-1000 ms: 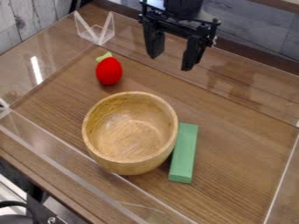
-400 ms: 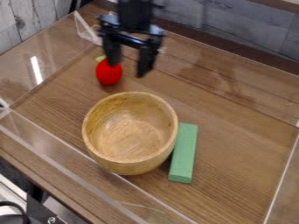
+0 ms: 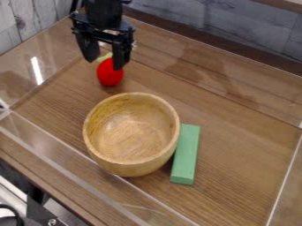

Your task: Move the red fruit to the right

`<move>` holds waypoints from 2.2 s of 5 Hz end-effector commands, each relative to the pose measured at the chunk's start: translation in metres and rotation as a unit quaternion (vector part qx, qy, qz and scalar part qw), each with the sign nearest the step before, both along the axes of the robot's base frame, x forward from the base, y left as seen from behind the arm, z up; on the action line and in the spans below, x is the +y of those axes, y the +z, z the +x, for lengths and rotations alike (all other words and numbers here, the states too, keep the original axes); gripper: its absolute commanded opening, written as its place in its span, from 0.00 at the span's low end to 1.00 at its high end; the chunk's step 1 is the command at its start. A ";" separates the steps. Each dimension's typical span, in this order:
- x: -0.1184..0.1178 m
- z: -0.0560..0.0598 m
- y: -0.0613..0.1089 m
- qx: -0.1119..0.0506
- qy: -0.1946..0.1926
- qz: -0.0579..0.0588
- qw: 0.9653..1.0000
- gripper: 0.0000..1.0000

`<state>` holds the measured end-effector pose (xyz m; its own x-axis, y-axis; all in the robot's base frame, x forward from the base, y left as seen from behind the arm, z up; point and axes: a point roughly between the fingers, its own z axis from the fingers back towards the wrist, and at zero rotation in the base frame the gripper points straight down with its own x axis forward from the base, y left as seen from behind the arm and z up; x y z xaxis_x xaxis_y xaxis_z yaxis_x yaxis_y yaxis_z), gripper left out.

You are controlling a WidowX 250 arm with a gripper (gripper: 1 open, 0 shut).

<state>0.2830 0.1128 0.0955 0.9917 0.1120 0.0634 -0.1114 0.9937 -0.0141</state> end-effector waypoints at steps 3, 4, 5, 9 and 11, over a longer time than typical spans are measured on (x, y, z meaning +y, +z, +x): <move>0.021 0.018 -0.018 -0.042 0.032 0.016 0.998 1.00; 0.025 0.023 -0.025 -0.048 0.041 0.018 0.998 1.00; 0.029 0.029 -0.030 -0.055 0.050 0.018 0.997 1.00; 0.038 0.040 -0.038 -0.071 0.076 0.016 0.994 1.00; 0.039 0.042 -0.038 -0.076 0.085 0.012 0.993 1.00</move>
